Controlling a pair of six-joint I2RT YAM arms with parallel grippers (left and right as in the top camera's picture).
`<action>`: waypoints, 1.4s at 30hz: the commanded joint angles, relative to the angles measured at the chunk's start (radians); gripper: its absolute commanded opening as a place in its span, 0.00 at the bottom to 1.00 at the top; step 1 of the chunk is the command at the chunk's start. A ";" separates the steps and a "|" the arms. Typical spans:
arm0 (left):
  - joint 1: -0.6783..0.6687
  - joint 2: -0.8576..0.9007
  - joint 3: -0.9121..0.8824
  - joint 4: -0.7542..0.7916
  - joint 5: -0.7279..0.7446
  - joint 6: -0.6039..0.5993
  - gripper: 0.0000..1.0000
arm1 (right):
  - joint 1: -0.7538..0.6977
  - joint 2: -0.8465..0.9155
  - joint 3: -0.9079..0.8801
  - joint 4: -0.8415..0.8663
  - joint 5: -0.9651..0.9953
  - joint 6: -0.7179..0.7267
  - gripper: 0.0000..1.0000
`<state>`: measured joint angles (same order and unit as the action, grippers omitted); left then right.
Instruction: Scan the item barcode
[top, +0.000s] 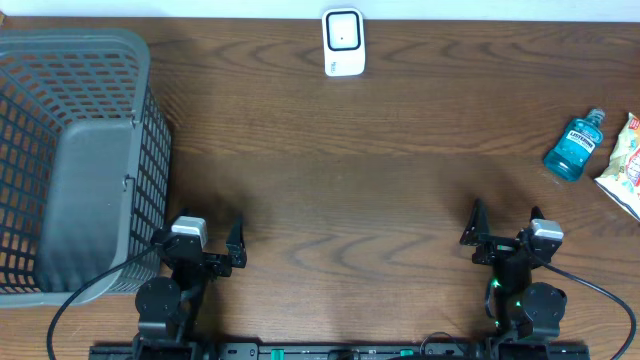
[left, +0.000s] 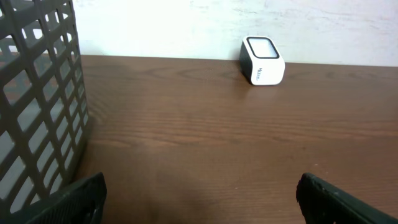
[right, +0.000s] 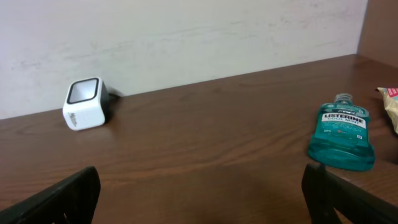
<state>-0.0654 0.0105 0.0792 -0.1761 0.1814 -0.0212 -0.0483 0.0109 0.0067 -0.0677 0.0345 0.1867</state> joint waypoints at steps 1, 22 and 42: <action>0.003 -0.005 -0.016 -0.024 0.013 0.013 0.98 | 0.003 -0.005 -0.001 -0.003 0.012 -0.001 0.99; 0.003 -0.009 -0.076 0.103 -0.228 0.036 0.98 | 0.003 -0.005 -0.001 -0.003 0.012 -0.001 0.99; 0.003 -0.009 -0.075 0.101 -0.204 0.062 0.98 | 0.003 -0.005 -0.001 -0.003 0.012 -0.001 0.99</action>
<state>-0.0654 0.0101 0.0380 -0.0574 -0.0284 0.0490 -0.0483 0.0109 0.0067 -0.0677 0.0345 0.1867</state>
